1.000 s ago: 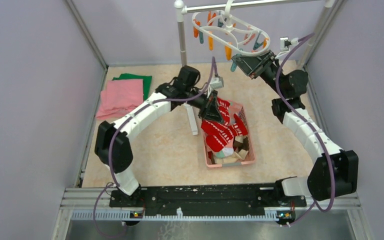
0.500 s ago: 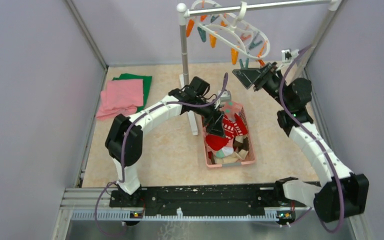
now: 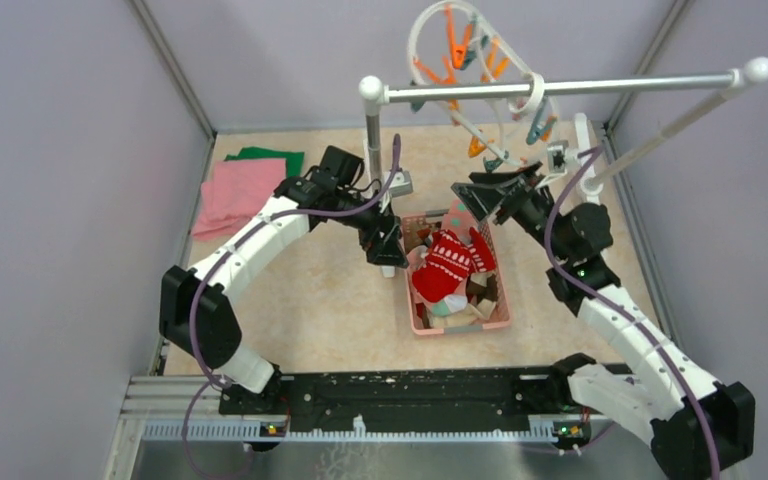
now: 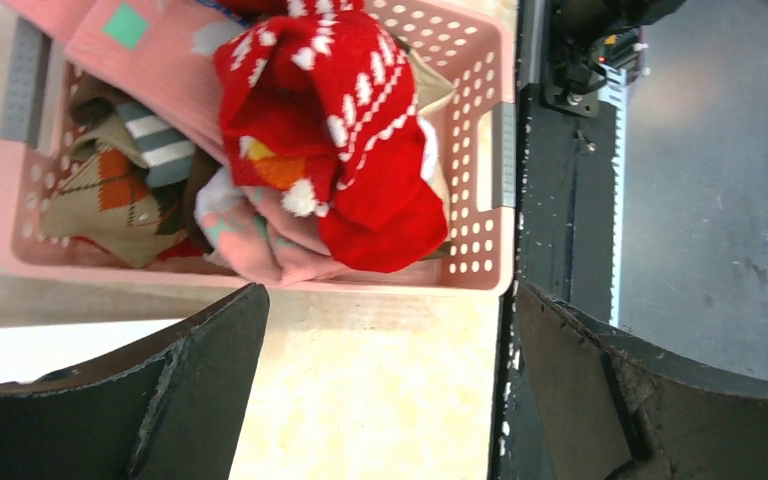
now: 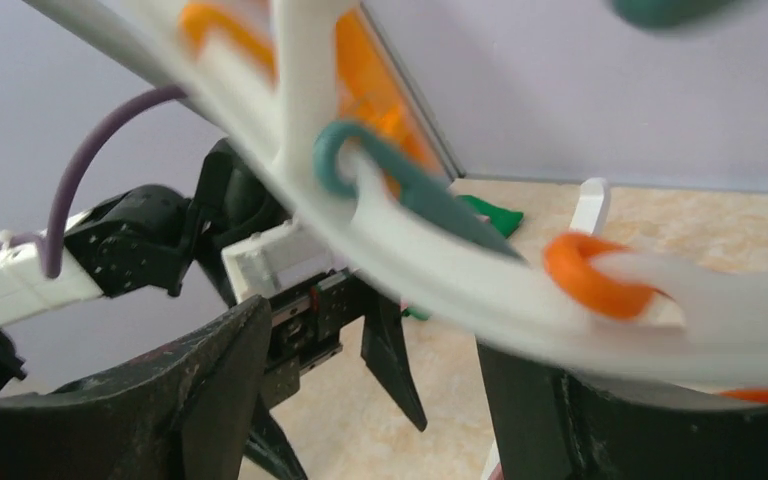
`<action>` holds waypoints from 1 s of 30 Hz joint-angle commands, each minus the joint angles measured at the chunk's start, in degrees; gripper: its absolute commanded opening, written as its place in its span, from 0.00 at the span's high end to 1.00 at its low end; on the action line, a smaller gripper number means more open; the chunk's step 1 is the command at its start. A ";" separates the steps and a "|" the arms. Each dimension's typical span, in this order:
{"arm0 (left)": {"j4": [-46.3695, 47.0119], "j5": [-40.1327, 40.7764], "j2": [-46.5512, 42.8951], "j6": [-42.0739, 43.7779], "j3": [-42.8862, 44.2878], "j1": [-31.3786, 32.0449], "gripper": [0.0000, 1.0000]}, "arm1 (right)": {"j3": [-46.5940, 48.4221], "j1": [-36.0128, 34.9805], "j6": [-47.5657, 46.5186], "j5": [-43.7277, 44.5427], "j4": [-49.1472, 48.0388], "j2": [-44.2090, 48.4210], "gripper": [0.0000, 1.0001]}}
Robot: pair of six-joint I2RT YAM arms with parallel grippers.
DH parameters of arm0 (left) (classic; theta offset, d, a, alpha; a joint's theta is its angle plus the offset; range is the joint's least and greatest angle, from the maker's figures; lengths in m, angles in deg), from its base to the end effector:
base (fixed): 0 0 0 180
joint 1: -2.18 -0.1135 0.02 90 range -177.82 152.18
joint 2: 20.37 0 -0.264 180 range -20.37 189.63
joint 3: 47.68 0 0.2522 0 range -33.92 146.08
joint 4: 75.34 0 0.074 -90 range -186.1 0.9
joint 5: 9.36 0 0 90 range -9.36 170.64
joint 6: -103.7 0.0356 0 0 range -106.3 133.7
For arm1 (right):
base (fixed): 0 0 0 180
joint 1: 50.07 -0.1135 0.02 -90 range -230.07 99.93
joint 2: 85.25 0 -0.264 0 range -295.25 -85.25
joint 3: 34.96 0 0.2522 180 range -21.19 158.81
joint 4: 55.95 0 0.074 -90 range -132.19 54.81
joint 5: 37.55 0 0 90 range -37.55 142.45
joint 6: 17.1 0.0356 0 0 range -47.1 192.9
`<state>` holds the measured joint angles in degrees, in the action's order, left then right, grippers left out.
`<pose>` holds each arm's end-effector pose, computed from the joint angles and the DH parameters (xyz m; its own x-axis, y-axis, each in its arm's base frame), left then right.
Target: Remove the socks clipped to the hanger
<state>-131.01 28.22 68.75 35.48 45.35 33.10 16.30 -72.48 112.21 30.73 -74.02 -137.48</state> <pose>0.2659 -0.1921 0.3195 -0.3533 0.4754 -0.8057 0.9318 0.1020 -0.3484 0.1917 0.0933 0.3494 -0.2212 0.5454 -0.8085 -0.6992 0.4892 0.5213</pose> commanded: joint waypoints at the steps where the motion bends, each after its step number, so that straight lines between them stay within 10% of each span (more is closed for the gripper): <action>1: 3.32 1.99 -0.56 0.26 1.16 -0.42 0.01 | 8.20 0.71 -3.87 1.71 22.56 -8.44 0.24; 30: 8.45 7.71 8.16 -4.81 12.55 -5.16 0.01 | 30.41 7.30 -11.45 -8.17 39.23 -5.78 0.01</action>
<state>-125.98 34.47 74.83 32.48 54.50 28.99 41.76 -65.51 99.86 27.01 -41.91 -145.22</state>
